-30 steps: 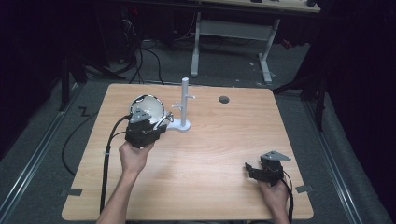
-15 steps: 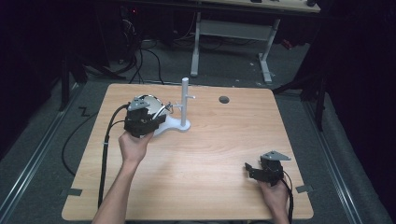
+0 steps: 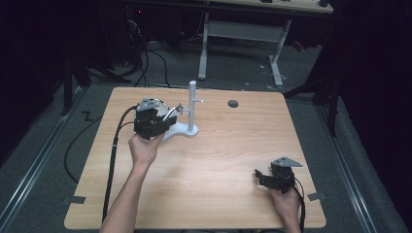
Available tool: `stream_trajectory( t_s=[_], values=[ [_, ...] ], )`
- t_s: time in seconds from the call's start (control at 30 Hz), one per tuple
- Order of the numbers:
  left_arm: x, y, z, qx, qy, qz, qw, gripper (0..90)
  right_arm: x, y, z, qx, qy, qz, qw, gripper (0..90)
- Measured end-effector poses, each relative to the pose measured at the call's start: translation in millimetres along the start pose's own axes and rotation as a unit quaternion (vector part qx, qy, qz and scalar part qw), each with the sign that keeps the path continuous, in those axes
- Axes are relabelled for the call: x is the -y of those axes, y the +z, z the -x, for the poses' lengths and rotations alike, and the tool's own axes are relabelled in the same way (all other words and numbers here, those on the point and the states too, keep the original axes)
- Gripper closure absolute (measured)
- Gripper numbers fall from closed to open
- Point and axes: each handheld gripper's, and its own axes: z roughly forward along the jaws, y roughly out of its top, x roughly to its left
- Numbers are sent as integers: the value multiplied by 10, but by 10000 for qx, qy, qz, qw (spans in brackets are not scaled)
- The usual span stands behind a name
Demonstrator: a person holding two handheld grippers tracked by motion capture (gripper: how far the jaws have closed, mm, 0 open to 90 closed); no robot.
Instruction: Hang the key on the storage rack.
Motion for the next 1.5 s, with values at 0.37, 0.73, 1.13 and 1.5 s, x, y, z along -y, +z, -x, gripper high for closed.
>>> stream_trajectory(
  t_s=[0.37,0.73,1.13,1.5],
  values=[
    [33,133,128,-2,206,-90,9997,745,0,0,-2,-1,-7,0,10000,258],
    [108,212,164,-24,230,-126,9997,744,1,0,-4,-1,-1,0,10000,259],
    [211,301,180,-81,282,-179,9994,737,1,1,-3,0,-14,2,10000,259],
    [274,398,210,-148,319,-247,9991,727,1,0,-4,-4,-6,-1,10000,259]
  ],
)
